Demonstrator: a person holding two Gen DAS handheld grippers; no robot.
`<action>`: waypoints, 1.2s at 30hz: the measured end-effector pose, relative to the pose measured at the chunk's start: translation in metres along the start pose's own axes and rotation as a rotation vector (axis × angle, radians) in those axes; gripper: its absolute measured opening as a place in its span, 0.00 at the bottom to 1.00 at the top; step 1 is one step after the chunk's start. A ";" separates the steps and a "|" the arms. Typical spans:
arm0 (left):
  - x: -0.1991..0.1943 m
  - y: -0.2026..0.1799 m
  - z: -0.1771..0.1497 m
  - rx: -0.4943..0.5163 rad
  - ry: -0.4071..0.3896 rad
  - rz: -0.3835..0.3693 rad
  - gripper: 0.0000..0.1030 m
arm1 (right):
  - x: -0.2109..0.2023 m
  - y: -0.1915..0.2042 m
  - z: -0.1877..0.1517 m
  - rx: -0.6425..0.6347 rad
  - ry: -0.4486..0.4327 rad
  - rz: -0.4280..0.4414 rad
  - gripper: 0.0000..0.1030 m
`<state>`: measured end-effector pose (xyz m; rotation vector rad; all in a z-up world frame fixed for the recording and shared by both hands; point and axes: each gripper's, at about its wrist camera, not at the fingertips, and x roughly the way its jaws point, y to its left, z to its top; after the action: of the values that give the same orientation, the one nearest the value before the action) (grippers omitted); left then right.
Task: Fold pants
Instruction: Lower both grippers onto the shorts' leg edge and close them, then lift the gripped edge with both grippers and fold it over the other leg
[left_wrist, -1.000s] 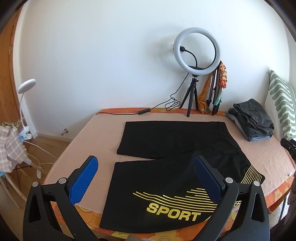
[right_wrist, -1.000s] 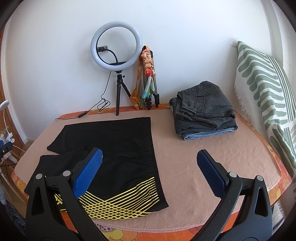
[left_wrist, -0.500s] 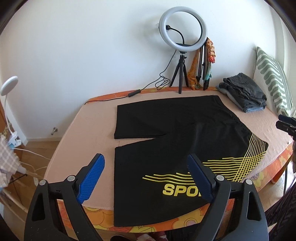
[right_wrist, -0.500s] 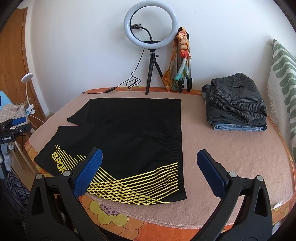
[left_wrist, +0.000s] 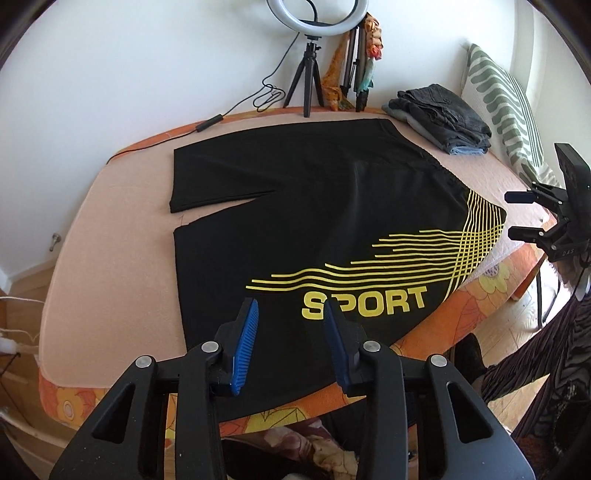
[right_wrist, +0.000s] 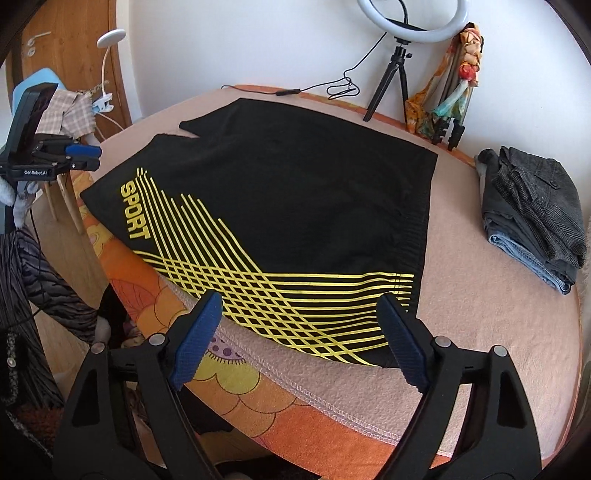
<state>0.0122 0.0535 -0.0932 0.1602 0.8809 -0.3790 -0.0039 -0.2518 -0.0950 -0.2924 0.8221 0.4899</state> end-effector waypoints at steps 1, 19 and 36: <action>0.002 0.000 -0.002 0.009 0.012 -0.010 0.34 | 0.004 0.002 -0.001 -0.014 0.016 0.006 0.80; 0.013 -0.010 -0.022 0.150 0.141 -0.079 0.29 | 0.039 0.025 -0.011 -0.301 0.148 -0.101 0.66; 0.028 -0.025 -0.038 0.352 0.161 0.073 0.53 | 0.027 0.021 0.019 -0.237 0.068 -0.120 0.05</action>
<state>-0.0087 0.0340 -0.1384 0.5526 0.9584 -0.4553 0.0127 -0.2172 -0.1046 -0.5765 0.8079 0.4668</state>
